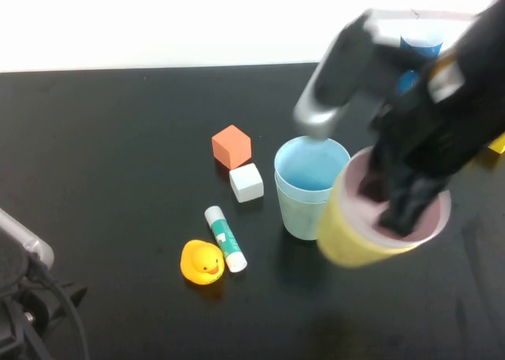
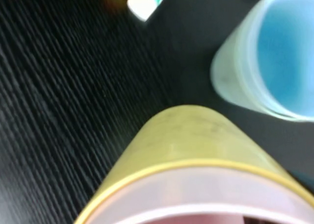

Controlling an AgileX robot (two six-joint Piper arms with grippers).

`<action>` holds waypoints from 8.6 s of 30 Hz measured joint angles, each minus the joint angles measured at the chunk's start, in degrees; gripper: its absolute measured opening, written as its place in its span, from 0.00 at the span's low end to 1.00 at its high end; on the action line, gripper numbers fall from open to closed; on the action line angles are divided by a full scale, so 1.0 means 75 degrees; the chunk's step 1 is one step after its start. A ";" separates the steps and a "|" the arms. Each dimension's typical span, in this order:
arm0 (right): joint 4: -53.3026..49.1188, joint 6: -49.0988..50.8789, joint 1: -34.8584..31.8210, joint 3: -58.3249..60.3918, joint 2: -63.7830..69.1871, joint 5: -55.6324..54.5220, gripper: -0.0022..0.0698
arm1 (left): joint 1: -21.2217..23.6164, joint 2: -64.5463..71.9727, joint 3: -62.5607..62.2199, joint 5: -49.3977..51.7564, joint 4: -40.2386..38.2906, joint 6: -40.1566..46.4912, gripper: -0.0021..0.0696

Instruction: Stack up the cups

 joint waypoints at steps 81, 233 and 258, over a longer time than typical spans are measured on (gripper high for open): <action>-0.1073 0.0336 -0.0093 -0.2273 0.2210 0.0083 0.17 | 0.0000 0.0000 0.0000 -0.0312 0.0488 -0.0147 0.03; -0.0126 0.2502 -0.6008 1.2297 -1.1940 -0.6745 0.06 | 0.1860 -0.4615 0.4842 -0.2117 0.0341 -0.4711 0.03; -0.0126 0.2488 -0.6008 1.2297 -1.1940 -0.6740 0.06 | 0.5268 -0.5380 0.5475 -0.3437 -0.2374 0.0574 0.03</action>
